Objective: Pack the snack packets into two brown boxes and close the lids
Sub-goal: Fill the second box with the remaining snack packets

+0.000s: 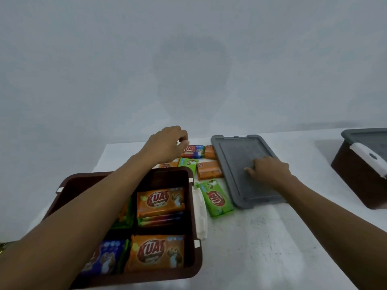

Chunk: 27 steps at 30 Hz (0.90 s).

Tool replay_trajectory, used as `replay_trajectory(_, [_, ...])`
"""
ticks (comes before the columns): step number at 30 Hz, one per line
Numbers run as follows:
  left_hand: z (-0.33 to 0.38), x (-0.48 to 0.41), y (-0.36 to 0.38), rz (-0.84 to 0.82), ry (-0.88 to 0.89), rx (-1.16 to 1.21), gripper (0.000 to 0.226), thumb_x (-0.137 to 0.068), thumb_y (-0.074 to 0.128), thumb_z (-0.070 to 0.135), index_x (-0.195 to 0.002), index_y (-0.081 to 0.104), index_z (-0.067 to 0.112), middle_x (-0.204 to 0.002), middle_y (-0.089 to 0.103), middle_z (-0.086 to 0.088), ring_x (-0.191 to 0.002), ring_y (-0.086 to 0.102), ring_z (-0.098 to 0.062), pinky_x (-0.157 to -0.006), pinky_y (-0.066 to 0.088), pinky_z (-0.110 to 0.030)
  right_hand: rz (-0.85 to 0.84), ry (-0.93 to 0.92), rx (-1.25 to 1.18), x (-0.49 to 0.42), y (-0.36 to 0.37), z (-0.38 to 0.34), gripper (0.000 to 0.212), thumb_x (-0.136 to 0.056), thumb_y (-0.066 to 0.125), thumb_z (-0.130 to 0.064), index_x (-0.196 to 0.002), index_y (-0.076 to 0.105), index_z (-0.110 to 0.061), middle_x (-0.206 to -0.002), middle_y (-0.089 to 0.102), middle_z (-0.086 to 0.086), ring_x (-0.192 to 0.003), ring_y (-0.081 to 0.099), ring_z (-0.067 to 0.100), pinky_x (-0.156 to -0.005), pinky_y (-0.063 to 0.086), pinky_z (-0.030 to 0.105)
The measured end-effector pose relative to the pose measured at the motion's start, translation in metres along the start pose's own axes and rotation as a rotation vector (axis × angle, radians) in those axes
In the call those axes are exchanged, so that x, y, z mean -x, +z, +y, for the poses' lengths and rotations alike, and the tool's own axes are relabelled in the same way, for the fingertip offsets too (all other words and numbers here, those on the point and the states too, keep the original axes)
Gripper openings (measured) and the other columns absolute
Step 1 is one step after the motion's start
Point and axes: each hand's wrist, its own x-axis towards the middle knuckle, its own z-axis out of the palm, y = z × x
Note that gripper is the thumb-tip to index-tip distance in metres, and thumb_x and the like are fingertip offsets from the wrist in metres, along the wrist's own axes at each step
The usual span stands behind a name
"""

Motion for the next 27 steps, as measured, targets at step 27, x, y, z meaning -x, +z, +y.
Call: replay_trajectory(27, [-0.027, -0.060, 0.060, -0.583, 0.074, -0.196, 0.061, -0.084, 0.070, 0.043, -0.136, 0.047, 0.019, -0.128, 0.047, -0.006, -0.117, 0.047, -0.025, -0.097, 0.042, -0.038, 0.177, -0.518, -0.250, -0.018, 0.017, -0.045, 0.037, -0.089, 0.053, -0.045, -0.122, 0.053, -0.027, -0.126, 0.050, -0.005, -0.117, 0.043, 0.016, -0.098, 0.037, 0.038])
